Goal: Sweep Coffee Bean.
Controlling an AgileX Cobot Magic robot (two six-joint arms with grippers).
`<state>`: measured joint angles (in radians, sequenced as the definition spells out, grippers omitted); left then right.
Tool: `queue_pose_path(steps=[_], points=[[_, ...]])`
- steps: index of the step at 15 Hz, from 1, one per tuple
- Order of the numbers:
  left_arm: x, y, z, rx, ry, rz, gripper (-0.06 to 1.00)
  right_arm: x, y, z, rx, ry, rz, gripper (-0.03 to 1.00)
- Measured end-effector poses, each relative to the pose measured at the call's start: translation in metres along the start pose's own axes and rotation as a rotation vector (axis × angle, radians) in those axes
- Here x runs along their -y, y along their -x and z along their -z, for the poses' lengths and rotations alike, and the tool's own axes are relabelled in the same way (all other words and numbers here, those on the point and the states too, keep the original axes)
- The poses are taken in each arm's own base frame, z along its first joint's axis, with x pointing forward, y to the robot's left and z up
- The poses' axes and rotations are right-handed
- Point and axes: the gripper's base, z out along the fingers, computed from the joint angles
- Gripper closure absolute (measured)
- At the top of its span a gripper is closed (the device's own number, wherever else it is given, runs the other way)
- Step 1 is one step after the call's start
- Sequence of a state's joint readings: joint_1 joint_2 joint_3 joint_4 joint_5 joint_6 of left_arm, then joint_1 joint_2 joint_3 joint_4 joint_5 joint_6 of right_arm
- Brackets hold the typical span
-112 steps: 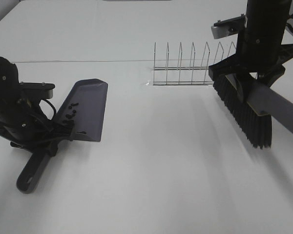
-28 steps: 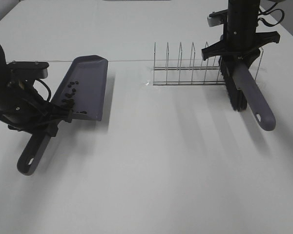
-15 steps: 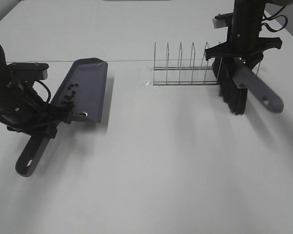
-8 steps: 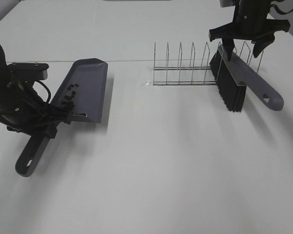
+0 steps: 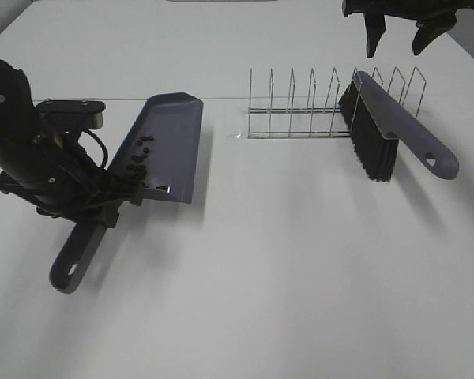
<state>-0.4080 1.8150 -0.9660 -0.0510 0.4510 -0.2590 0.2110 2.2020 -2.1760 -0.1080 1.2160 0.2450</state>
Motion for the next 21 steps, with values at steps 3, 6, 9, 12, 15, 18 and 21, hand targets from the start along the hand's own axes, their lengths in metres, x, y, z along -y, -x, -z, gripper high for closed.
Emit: queue_pose_path(steps=[3,6,9,12,15,18,21], points=[[0.004,-0.005,-0.011,-0.038,0.005,0.028,0.59,0.001,-0.004,0.010,-0.002,0.006,-0.001,0.35],[0.002,-0.011,-0.029,-0.089,0.028,0.032,0.59,0.005,-0.016,0.024,-0.023,0.006,0.007,0.35],[0.001,-0.012,-0.033,-0.089,0.028,0.034,0.59,0.012,-0.040,0.042,-0.065,-0.003,0.015,0.35],[0.002,-0.012,-0.033,-0.090,0.025,0.041,0.40,0.018,-0.064,0.061,-0.091,0.000,0.015,0.35],[0.002,-0.013,-0.033,-0.104,0.029,0.040,0.31,0.023,-0.092,0.081,-0.121,0.030,0.022,0.35],[0.001,-0.014,-0.014,-0.130,0.044,0.018,0.30,0.031,-0.138,0.108,-0.149,0.073,0.028,0.35],[0.003,-0.010,0.048,-0.057,0.026,0.001,0.30,0.044,-0.189,0.132,-0.151,0.073,0.029,0.35]])
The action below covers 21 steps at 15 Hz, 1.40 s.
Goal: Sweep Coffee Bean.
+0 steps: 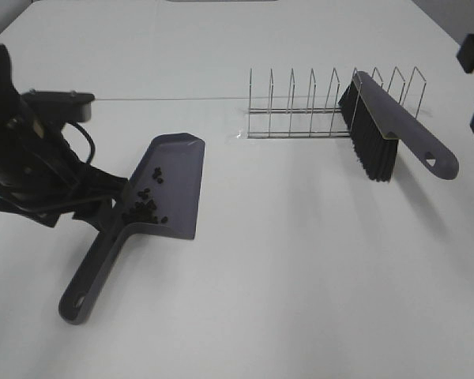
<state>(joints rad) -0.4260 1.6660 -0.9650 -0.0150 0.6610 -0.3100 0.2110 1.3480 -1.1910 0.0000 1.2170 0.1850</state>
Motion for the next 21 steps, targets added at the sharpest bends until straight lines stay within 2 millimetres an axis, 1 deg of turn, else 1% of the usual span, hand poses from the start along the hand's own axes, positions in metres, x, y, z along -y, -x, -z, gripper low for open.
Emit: queue_pose_path(steps=[1,2,4,6,8,9,10,11,12,14,15,16,17,19,20,21], points=[[-0.001,-0.003,0.025,0.030,-0.005,-0.007,0.30,0.004,-0.021,0.005,0.007,0.001,0.000,0.35],[-0.005,-0.014,0.069,0.074,-0.015,-0.012,0.30,0.009,-0.050,0.008,0.011,0.002,0.001,0.35],[-0.015,-0.037,0.119,0.109,0.002,-0.029,0.30,0.017,-0.093,0.013,0.045,0.008,0.003,0.35],[-0.028,-0.070,0.166,0.160,0.019,-0.036,0.30,0.024,-0.129,0.015,0.090,0.017,0.004,0.35],[-0.039,-0.103,0.203,0.243,0.001,-0.033,0.30,0.032,-0.163,0.015,0.162,0.018,0.009,0.35],[-0.044,-0.118,0.219,0.313,-0.018,-0.044,0.30,0.034,-0.176,0.015,0.201,0.020,0.014,0.35],[-0.050,-0.136,0.234,0.394,-0.037,-0.072,0.30,0.037,-0.188,0.016,0.244,0.016,0.032,0.35],[-0.056,-0.153,0.242,0.455,-0.047,-0.101,0.30,0.041,-0.199,0.016,0.290,0.010,0.053,0.35],[-0.062,-0.172,0.247,0.518,-0.057,-0.127,0.30,0.043,-0.209,0.016,0.328,0.010,0.068,0.35],[-0.072,-0.203,0.245,0.593,-0.070,-0.144,0.30,0.045,-0.222,0.019,0.430,0.020,0.086,0.35],[-0.076,-0.214,0.237,0.606,-0.068,-0.159,0.30,0.046,-0.225,0.022,0.489,0.027,0.090,0.35],[-0.079,-0.223,0.225,0.599,-0.057,-0.188,0.30,0.047,-0.229,0.024,0.548,0.031,0.094,0.35],[-0.081,-0.227,0.218,0.596,-0.050,-0.209,0.30,0.047,-0.230,0.025,0.578,0.036,0.095,0.35],[-0.083,-0.236,0.192,0.588,-0.040,-0.277,0.30,0.047,-0.233,0.024,0.648,0.044,0.100,0.35],[-0.080,-0.236,0.182,0.588,-0.063,-0.296,0.30,0.047,-0.233,0.022,0.649,0.042,0.108,0.35],[-0.075,-0.235,0.168,0.587,-0.116,-0.327,0.30,0.045,-0.233,0.020,0.649,0.050,0.172,0.35]])
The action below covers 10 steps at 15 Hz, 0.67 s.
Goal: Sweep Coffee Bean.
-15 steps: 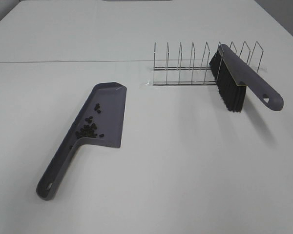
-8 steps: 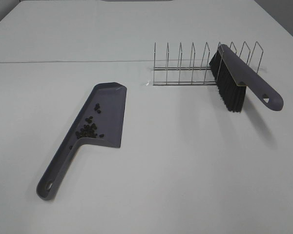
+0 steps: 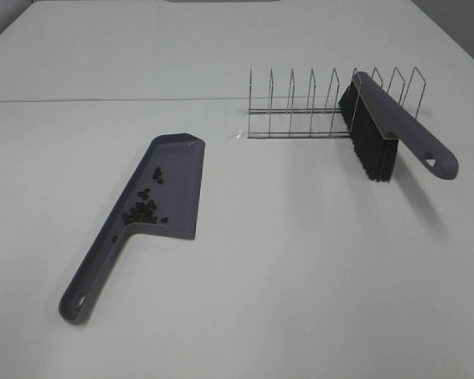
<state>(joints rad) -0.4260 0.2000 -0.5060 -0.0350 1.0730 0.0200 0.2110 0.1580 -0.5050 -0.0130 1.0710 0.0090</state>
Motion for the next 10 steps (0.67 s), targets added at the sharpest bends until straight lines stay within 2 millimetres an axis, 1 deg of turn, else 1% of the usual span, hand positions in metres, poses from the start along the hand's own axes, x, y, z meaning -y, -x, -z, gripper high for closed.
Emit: queue_pose_path(steps=[2,10], points=[[0.0036,0.0018,0.0001,0.020,-0.039,-0.034,0.30,-0.0032,-0.0002,-0.0002,0.000,0.035,0.041,0.35],[0.0090,0.0023,0.0005,0.030,-0.098,-0.105,0.30,-0.0043,-0.0002,-0.0001,0.000,0.047,0.045,0.35]])
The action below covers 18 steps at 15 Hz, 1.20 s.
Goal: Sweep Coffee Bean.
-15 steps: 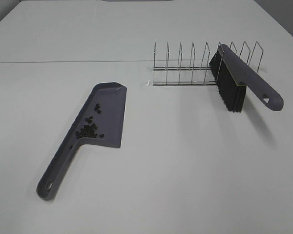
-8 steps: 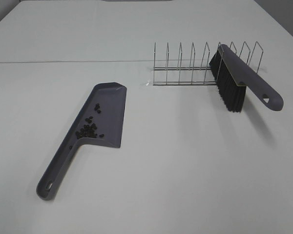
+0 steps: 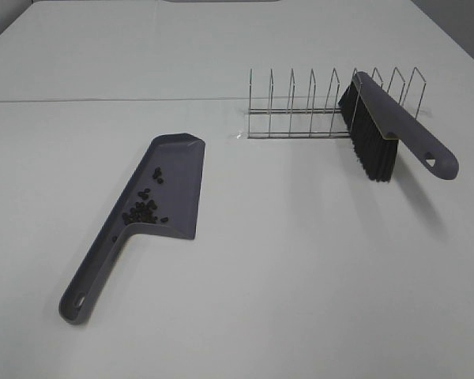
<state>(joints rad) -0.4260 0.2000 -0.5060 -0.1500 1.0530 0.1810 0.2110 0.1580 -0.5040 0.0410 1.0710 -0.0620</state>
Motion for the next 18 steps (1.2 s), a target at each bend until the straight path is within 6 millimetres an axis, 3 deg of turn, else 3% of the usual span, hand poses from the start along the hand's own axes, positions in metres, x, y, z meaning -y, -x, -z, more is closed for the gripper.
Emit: queue_pose_path(steps=[5,8,12,18], points=[[0.000,0.000,0.000,0.001,0.001,0.004,0.30,0.000,0.000,0.000,0.000,0.000,0.006,0.35],[-0.003,0.000,0.000,0.004,0.108,0.083,0.30,0.001,0.000,0.000,-0.001,-0.027,-0.014,0.35],[0.001,-0.009,0.016,0.132,0.297,0.169,0.30,0.001,-0.007,0.011,0.083,-0.185,-0.113,0.35],[0.006,-0.014,0.022,0.192,0.316,0.155,0.30,-0.003,-0.014,0.020,0.160,-0.202,-0.109,0.35]])
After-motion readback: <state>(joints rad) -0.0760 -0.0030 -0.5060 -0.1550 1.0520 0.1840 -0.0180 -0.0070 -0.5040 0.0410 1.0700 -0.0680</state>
